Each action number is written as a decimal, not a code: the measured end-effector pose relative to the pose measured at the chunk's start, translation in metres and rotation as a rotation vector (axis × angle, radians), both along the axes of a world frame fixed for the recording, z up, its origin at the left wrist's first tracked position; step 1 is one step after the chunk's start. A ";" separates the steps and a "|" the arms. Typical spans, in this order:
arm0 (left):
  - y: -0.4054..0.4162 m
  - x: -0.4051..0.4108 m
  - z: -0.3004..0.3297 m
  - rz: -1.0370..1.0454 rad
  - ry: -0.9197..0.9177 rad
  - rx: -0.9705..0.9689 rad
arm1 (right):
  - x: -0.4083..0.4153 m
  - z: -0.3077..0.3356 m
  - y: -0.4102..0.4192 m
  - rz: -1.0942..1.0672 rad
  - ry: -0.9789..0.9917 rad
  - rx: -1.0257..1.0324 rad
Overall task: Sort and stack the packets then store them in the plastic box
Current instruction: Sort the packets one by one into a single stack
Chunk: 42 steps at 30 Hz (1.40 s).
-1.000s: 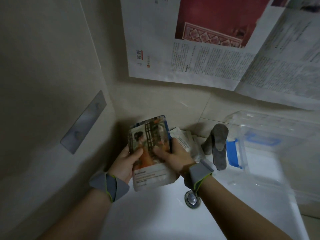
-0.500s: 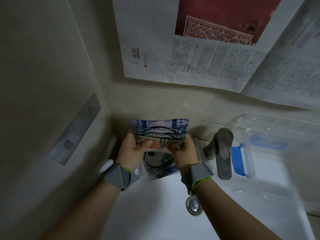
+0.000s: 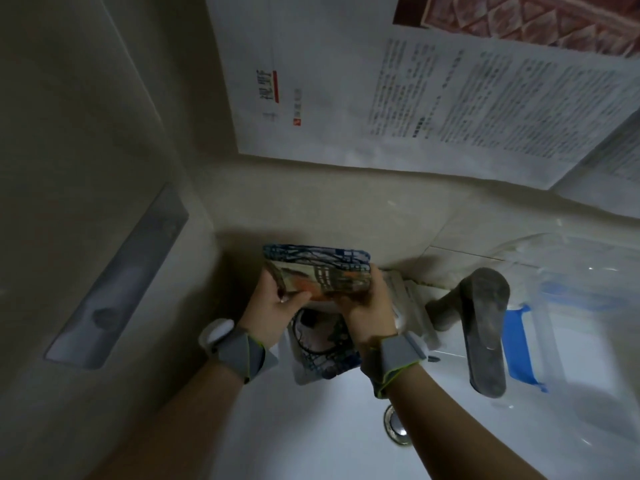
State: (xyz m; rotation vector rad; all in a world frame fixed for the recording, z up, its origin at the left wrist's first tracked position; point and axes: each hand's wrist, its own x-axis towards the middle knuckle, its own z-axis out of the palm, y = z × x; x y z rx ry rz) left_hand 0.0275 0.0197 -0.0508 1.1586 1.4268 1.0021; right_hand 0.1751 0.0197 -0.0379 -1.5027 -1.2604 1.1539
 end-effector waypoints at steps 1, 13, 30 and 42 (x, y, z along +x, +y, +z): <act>0.000 0.000 -0.001 0.021 0.020 0.012 | 0.000 0.001 -0.001 -0.011 -0.002 0.008; 0.005 0.004 0.015 0.048 -0.009 0.038 | 0.002 0.018 0.000 0.053 -0.173 0.068; -0.063 -0.003 0.009 0.370 -0.832 -0.238 | 0.020 0.067 -0.053 0.543 0.166 -0.248; -0.085 -0.021 -0.010 0.497 -0.814 -0.281 | 0.038 -0.022 -0.028 0.717 -1.156 0.038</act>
